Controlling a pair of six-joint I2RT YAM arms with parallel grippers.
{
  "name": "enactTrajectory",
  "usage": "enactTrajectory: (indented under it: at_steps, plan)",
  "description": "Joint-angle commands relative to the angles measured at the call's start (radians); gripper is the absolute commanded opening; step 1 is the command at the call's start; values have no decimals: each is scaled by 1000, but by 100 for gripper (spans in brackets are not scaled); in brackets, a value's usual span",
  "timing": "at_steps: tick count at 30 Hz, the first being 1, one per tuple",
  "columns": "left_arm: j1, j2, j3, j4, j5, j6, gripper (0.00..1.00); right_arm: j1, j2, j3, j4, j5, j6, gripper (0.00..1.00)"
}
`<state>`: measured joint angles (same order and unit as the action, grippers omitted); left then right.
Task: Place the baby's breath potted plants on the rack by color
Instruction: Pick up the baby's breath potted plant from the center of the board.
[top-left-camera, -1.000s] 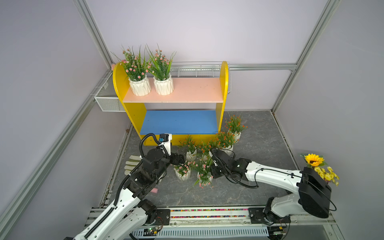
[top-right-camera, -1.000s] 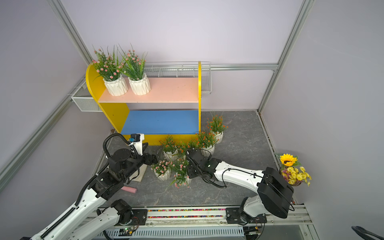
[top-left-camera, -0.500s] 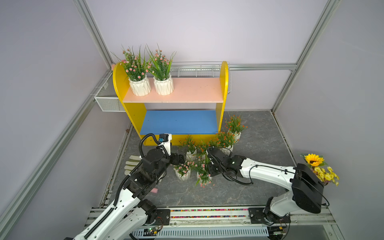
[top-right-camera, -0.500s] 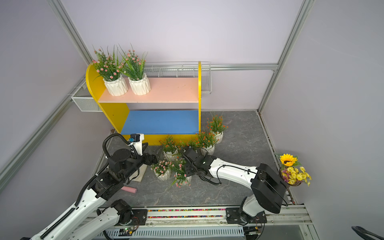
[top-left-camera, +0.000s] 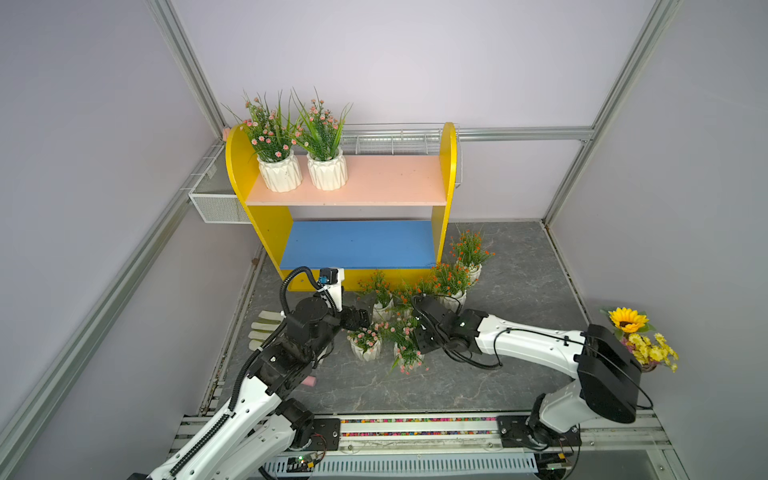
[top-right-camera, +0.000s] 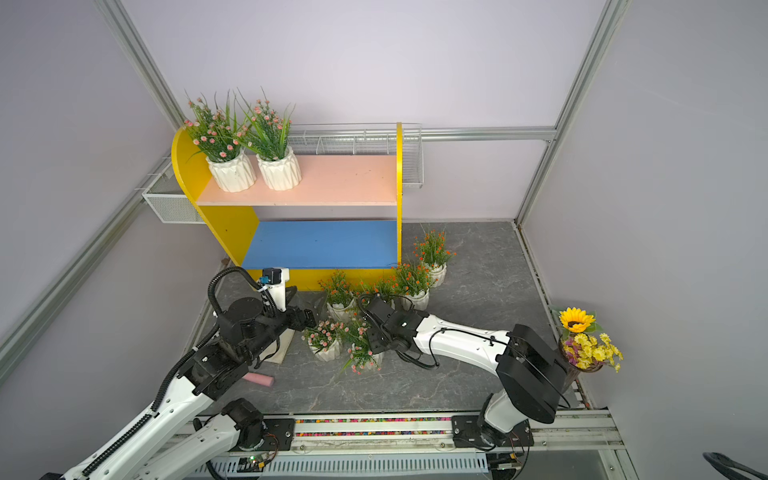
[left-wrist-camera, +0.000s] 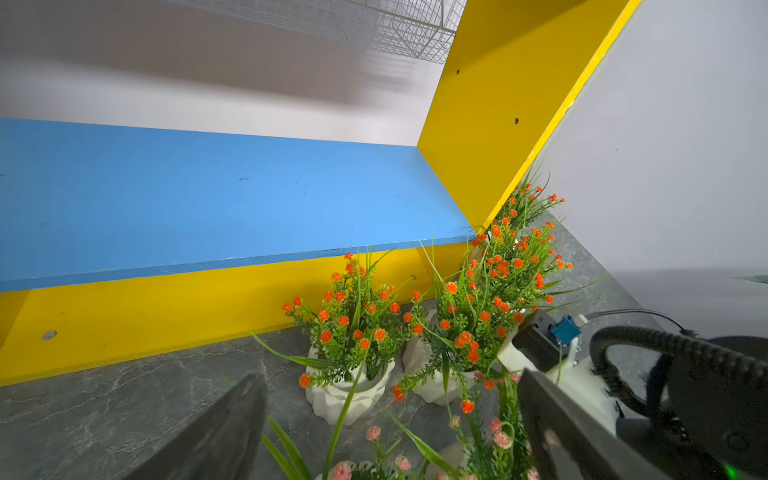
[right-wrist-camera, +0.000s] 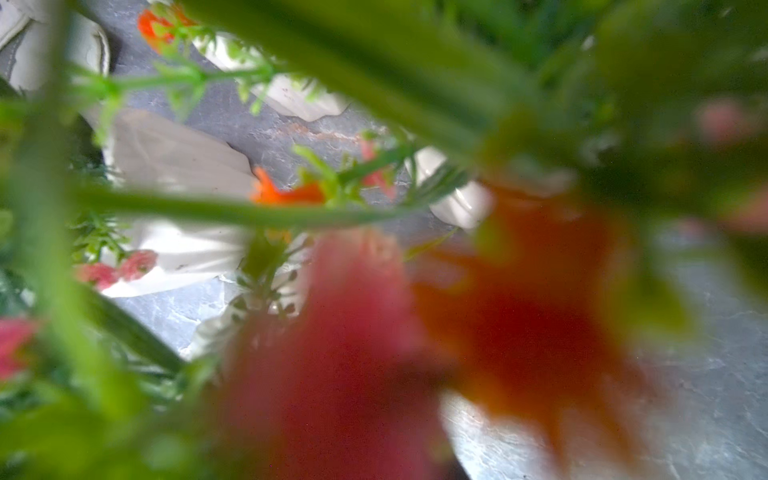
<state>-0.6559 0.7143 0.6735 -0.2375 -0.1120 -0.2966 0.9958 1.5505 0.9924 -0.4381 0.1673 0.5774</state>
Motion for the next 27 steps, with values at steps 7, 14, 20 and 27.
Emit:
enactTrajectory:
  at_steps: [7, 14, 20, 27]
  plan:
    - [-4, -18, -8, 6, 30, -25, 97, -25, -16, 16, -70, 22, -12, 8]
    - [-7, -29, -30, 45, 67, -17, 97, -111, -137, -15, -97, -78, -58, 8]
    - [-29, -29, -56, 107, 114, 14, 98, -189, -246, -23, -169, -144, -107, 7]
    - [-142, 26, -60, 173, 73, 74, 100, -279, -356, 3, -272, -215, -159, 7]
